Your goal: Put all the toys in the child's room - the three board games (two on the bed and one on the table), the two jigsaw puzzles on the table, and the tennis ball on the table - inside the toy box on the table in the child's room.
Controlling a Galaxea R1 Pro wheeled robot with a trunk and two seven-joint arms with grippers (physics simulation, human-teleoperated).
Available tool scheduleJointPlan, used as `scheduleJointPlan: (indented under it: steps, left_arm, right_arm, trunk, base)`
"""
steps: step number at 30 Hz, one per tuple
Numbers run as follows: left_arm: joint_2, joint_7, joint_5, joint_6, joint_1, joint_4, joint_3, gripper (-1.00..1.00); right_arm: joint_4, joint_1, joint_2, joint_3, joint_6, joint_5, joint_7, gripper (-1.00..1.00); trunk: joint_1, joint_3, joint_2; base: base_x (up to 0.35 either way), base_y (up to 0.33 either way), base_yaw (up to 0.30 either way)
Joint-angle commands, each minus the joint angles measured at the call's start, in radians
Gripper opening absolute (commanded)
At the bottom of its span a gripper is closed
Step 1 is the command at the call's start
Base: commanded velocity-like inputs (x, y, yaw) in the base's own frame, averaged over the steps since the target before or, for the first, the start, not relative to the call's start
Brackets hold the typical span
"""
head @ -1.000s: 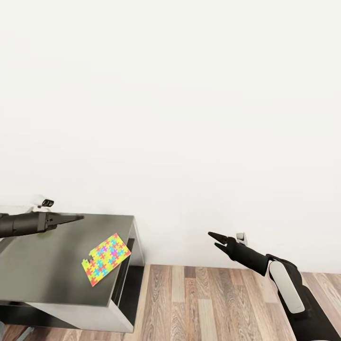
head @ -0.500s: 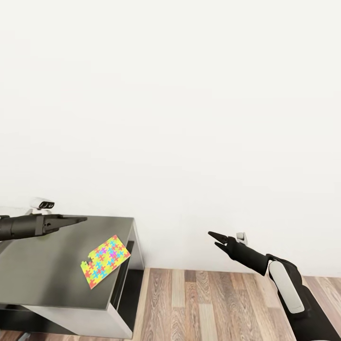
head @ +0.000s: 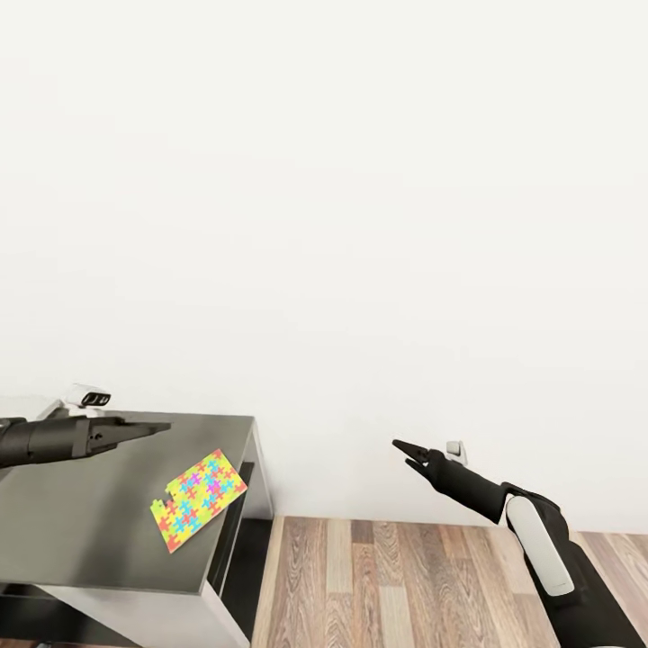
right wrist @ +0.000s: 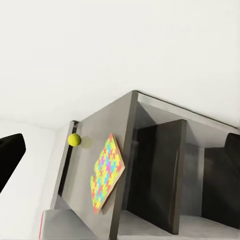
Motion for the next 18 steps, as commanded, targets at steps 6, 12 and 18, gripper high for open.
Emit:
scheduleJointPlan:
  steps: [6, 12, 18]
  left_arm:
    - [0.000, -0.004, 0.000, 0.011, 0.002, 0.000, -0.004, 1.00]
    - [0.000, -0.004, 0.000, 0.011, 0.002, 0.000, -0.005, 1.00]
    - [0.000, -0.004, -0.001, 0.011, 0.002, 0.000, -0.006, 1.00]
  right_arm:
    - [0.000, -0.001, 0.000, 0.012, 0.002, 0.000, 0.001, 1.00]
    - [-0.001, -0.001, 0.000, 0.013, 0.001, 0.000, 0.000, 1.00]
    - [0.001, -0.001, 0.000, 0.013, 0.001, -0.001, -0.002, 1.00]
  trunk:
    - [0.023, -0.015, -0.043]
    - [0.046, -0.032, -0.085]
    - [0.069, -0.051, -0.127]
  base:
    - [0.000, 0.000, 0.000]
    - [0.000, 0.000, 0.000]
    - [0.000, 0.000, 0.000]
